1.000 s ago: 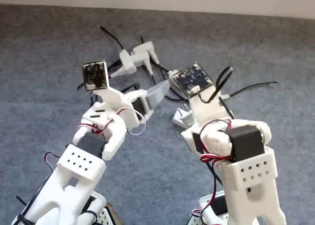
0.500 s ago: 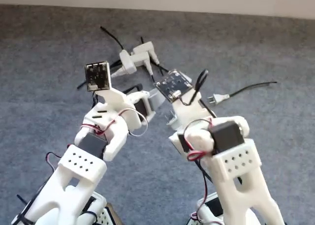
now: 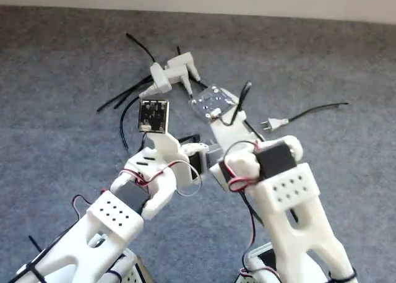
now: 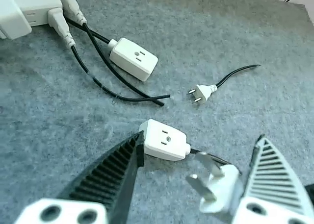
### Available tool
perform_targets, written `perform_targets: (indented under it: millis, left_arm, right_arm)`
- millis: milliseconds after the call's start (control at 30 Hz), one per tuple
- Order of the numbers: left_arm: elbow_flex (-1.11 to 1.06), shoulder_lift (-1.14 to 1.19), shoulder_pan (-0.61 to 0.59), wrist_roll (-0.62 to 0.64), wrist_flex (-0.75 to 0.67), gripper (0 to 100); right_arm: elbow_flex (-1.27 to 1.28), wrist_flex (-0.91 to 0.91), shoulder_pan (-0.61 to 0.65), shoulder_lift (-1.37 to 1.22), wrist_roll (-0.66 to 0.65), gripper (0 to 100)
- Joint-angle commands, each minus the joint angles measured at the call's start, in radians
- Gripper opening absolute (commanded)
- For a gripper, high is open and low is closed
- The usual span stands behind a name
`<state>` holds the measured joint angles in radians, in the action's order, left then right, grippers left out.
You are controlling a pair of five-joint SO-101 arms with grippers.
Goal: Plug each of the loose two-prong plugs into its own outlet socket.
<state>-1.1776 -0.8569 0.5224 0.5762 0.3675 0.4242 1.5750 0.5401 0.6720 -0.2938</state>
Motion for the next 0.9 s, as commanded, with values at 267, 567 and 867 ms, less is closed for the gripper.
perform_targets:
  millis: [267, 567, 867]
  left_arm:
    - [0.001, -0.012, 0.019, -0.003, -0.014, 33]
    - [0.001, -0.012, -0.047, -0.003, -0.014, 33]
    - [0.01, 0.01, -0.274, 0.005, -0.026, 33]
  right_arm:
    - [-0.182, 0.136, 0.007, 0.124, 0.005, 3.6]
    - [-0.18, 0.139, -0.054, 0.122, 0.003, 3.6]
    - [-0.185, 0.113, -0.3, 0.054, -0.032, 3.6]
